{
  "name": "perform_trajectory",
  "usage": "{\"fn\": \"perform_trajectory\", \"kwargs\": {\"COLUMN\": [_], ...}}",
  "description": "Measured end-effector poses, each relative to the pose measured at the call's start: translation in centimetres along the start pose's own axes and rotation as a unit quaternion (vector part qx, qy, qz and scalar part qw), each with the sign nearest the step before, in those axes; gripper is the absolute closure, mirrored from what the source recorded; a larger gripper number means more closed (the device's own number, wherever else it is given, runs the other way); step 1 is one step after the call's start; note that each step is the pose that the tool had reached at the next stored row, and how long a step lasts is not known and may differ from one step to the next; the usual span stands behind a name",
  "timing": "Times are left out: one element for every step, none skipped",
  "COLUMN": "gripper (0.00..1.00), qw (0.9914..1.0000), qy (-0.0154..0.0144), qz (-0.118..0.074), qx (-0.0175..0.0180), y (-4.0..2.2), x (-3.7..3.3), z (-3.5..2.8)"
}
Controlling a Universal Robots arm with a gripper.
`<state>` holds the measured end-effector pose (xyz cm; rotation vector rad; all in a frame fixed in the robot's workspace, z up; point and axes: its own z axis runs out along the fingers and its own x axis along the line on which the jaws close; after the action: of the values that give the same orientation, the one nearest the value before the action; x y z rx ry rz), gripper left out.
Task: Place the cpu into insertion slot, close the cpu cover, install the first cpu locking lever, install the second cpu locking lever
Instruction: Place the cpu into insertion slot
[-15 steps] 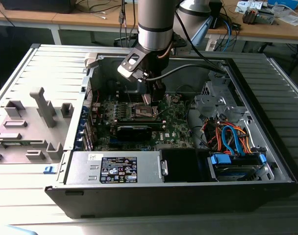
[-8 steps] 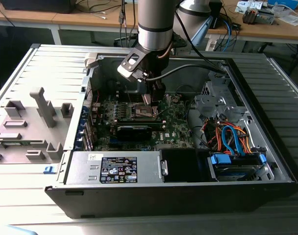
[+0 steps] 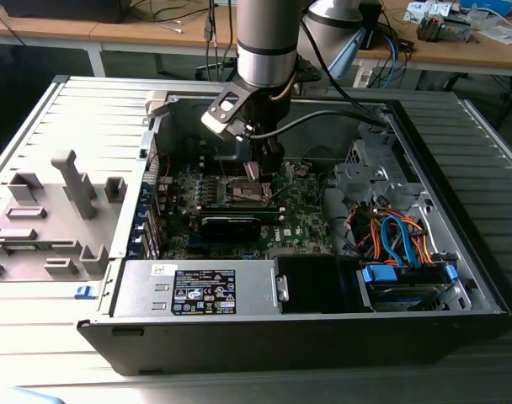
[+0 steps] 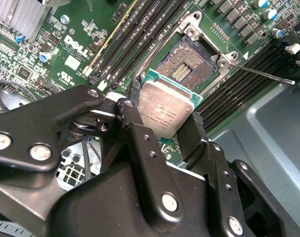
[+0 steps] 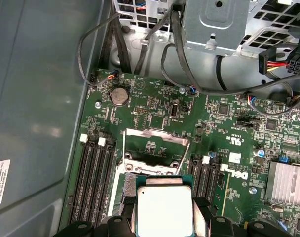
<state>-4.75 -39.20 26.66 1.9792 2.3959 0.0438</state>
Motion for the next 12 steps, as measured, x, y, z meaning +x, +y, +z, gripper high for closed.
{"fn": "perform_trajectory", "kwargs": {"gripper": [0.45,0.45,0.45,0.45,0.45,0.45,0.45,0.45,0.45,0.45,0.45,0.45], "qw": [1.0,1.0,1.0,1.0,1.0,1.0,1.0,1.0,1.0,1.0,1.0,0.99999], "qy": [0.0,0.0,-0.0001,0.0,-0.0001,-0.0001,-0.0001,-0.0001,-0.0001,-0.0001,-0.0001,-0.0002], "qz": [0.0,0.001,0.001,0.001,0.001,0.002,0.002,0.002,0.003,0.003,0.003,0.003], "qx": [0.0,0.0,0.0,0.0,0.0,0.0,0.0,0.0,0.0,0.0,0.0,0.0], "y": [0.0,0.0,0.0,0.0,0.0,0.0,0.0,0.0,0.0,0.0,0.0,0.0], "x": [0.0,0.0,0.0,0.0,0.0,0.0,0.0,0.0,0.0,0.0,0.0,0.0], "z": [0.0,0.0,0.0,0.01,0.01,0.01,0.01,0.01,0.02,0.02,0.02,0.02]}}
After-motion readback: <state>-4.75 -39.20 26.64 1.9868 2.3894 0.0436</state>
